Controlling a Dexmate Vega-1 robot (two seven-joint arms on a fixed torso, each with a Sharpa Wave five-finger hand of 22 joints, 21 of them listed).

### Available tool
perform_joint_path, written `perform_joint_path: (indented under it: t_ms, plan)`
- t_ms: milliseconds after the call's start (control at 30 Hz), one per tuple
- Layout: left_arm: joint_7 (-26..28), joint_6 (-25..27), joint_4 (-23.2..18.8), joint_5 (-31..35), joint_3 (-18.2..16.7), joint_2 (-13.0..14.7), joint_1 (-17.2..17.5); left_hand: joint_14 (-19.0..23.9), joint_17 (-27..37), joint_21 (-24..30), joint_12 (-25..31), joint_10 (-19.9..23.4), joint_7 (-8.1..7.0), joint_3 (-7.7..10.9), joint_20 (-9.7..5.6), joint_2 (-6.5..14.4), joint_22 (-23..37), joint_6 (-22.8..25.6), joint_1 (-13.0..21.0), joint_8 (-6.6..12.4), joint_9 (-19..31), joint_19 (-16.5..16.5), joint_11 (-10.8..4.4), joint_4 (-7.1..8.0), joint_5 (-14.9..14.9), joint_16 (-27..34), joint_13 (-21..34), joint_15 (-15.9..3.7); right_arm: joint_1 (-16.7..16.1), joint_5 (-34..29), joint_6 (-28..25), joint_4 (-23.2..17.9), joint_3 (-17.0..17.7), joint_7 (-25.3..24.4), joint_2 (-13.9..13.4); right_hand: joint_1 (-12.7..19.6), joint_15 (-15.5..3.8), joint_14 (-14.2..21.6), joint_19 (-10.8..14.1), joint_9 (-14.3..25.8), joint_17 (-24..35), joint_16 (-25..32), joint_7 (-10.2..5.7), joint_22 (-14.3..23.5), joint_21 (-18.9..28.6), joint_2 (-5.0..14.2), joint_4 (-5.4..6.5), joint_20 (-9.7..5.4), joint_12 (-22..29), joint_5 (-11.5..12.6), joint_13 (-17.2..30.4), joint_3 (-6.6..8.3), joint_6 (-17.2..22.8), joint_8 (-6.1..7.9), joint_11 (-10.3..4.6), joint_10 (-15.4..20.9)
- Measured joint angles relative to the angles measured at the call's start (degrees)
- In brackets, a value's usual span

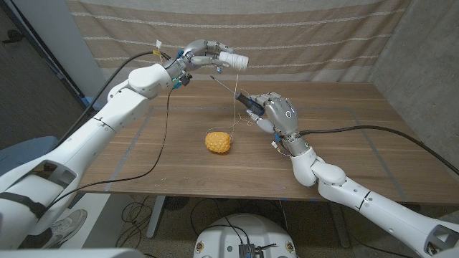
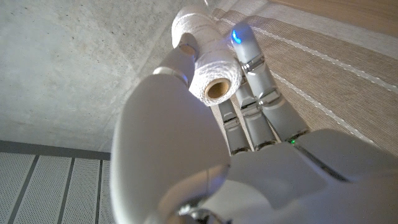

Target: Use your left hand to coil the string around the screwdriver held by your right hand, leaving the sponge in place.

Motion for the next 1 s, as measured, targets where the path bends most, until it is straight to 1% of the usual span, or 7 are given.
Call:
perform_joint_path:
  t_ms: [233,500,700,800,833,867,1000]
  plan:
    - [2.88,1.85,-1.7,3.55,0.04,1.81,0.98,0.0,0.09,0.0,0.0,0.0,-0.15,0.0,0.0,-0.13,0.0,0.15,0.13,-0.01,-0.02,0.0,0.0,0.0,-0.01,0.0,0.0,0.0,-0.1,0.39,1.37,0.52,1.03,-2.02,0.58,-0.01,-0.2,0.2,0.0,0.01,0.1,-0.43,0.0,0.0,0.21,0.01,0.24,0.0,-0.23,0.45,0.26,-0.24,0.0,-0.18,0.0,0.0]
    - [2.97,4.47,-3.64,5.72,0.12,4.75,1.56,0.0,0.39,0.0,0.0,0.0,0.09,0.0,0.3,-0.11,0.01,0.51,0.12,-0.22,-0.04,-0.31,0.0,0.0,-0.02,-0.01,0.0,0.0,0.04,1.15,1.53,1.72,2.19,-3.71,1.4,-0.1,-0.2,0.21,-0.31,0.0,0.1,-0.43,-0.01,-0.18,0.59,0.1,0.24,0.32,-0.32,0.45,0.25,-0.24,0.0,-0.38,0.0,0.01]
    - [1.39,5.62,-4.87,6.47,0.96,6.77,1.35,0.0,0.42,0.45,0.0,0.1,0.09,0.0,0.3,-0.1,0.01,0.51,0.1,-0.22,0.27,-0.31,0.02,0.0,-0.07,0.0,0.0,0.0,0.88,1.5,0.07,3.15,2.96,-4.06,2.29,-0.19,-0.2,0.21,-0.41,-0.03,0.1,-0.82,0.13,-0.17,0.66,0.19,0.43,0.21,-0.5,0.85,0.31,-0.43,0.15,-0.57,0.32,0.33]
    - [-0.34,6.33,-5.41,6.99,1.36,7.61,1.15,0.0,0.42,0.45,0.0,0.1,0.09,0.0,0.3,-0.03,0.01,0.51,0.04,-0.23,0.27,-0.31,0.02,0.0,-0.07,-0.01,0.0,0.0,0.88,1.67,-0.93,3.15,2.96,-4.06,2.29,-0.24,-0.2,0.22,-0.41,-0.05,0.35,-0.82,0.13,-0.17,0.9,0.23,0.47,0.21,-0.53,0.85,0.37,-0.47,0.16,-0.61,0.32,0.34]
    - [-2.61,6.91,-5.63,7.41,1.49,7.95,1.09,0.0,0.42,0.45,0.0,0.1,0.09,0.0,0.3,-0.03,0.01,0.5,0.04,-0.23,0.27,-0.31,0.02,0.0,-0.07,-0.01,0.0,0.0,1.44,1.74,-1.22,3.92,3.2,-4.06,2.76,-0.24,-0.21,0.23,-0.41,-0.05,0.35,-0.96,0.13,-0.17,1.06,0.24,0.47,0.21,-0.54,0.85,0.38,-0.47,0.16,-0.62,0.32,0.33]
    - [-2.77,6.94,-5.79,7.43,1.61,8.24,1.0,0.0,0.42,0.45,0.0,0.11,0.09,0.0,0.3,-0.03,0.01,0.51,0.04,-0.23,0.27,-0.31,0.03,0.0,-0.07,-0.01,0.0,0.0,1.5,1.79,-1.48,3.99,3.22,-4.05,2.8,-0.24,-0.52,0.74,-0.41,-0.05,0.34,-1.1,-0.33,-0.17,1.08,0.24,0.47,0.21,-0.54,0.85,0.51,-0.48,0.86,-0.72,0.22,0.45]
    - [-5.39,7.05,-6.46,7.57,1.98,9.14,0.78,0.0,0.42,0.45,0.0,0.11,0.09,0.0,0.3,-0.03,0.01,0.5,0.04,-0.23,0.27,-0.31,0.03,0.0,-0.08,0.0,0.0,0.0,2.09,1.9,-2.68,4.59,3.28,-3.7,3.17,-0.23,-0.69,0.92,-0.41,-0.05,0.33,-1.15,-0.27,-0.17,1.09,0.24,0.47,0.21,-0.75,0.85,0.52,-0.48,0.95,-0.72,-0.17,0.83]
